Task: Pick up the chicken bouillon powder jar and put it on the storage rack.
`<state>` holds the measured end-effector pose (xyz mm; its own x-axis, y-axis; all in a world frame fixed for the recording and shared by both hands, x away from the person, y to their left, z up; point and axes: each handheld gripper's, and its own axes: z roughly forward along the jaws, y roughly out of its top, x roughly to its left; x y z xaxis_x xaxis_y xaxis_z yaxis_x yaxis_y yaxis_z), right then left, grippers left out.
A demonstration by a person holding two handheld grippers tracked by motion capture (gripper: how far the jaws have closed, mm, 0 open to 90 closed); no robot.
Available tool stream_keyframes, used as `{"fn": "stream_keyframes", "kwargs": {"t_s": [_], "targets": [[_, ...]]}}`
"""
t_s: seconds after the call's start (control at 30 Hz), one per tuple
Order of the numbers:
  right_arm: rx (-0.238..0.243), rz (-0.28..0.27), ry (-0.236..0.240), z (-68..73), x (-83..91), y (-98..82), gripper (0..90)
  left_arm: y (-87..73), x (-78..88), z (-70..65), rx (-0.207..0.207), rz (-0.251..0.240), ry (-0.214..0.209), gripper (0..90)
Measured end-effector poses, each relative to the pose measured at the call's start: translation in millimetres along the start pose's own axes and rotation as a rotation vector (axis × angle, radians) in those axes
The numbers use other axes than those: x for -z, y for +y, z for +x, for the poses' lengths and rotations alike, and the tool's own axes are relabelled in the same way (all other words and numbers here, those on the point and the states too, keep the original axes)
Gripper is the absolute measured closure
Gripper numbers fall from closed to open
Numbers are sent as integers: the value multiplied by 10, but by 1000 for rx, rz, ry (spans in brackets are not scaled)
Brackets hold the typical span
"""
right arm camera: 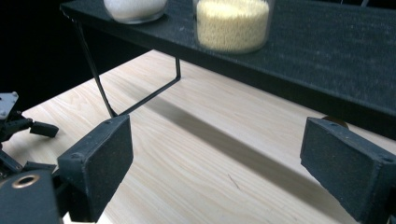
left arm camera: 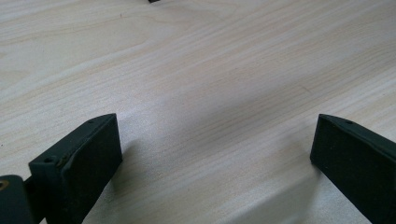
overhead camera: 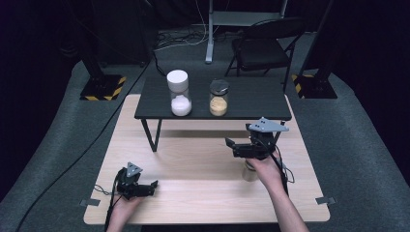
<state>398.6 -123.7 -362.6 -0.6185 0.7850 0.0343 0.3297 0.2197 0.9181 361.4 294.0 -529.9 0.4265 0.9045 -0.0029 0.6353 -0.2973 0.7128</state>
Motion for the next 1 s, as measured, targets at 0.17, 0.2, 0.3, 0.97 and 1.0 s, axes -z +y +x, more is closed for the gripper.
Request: {"fn": "stream_keyframes", "kwargs": {"t_s": [0.17, 0.2, 0.3, 0.97, 1.0], "targets": [[1, 7, 0, 17, 32, -110, 87, 2, -2, 0, 0, 1, 1, 15], [-2, 8, 0, 17, 37, -134, 87, 2, -2, 0, 0, 1, 1, 15], [-8, 8, -1, 16, 52, -178, 87, 2, -1, 0, 0, 1, 1, 15], [-41, 0, 11, 71, 185, -648, 93, 2, -1, 0, 0, 1, 1, 16], [-40, 0, 12, 77, 190, -667, 94, 2, -2, 0, 0, 1, 1, 15]]}}
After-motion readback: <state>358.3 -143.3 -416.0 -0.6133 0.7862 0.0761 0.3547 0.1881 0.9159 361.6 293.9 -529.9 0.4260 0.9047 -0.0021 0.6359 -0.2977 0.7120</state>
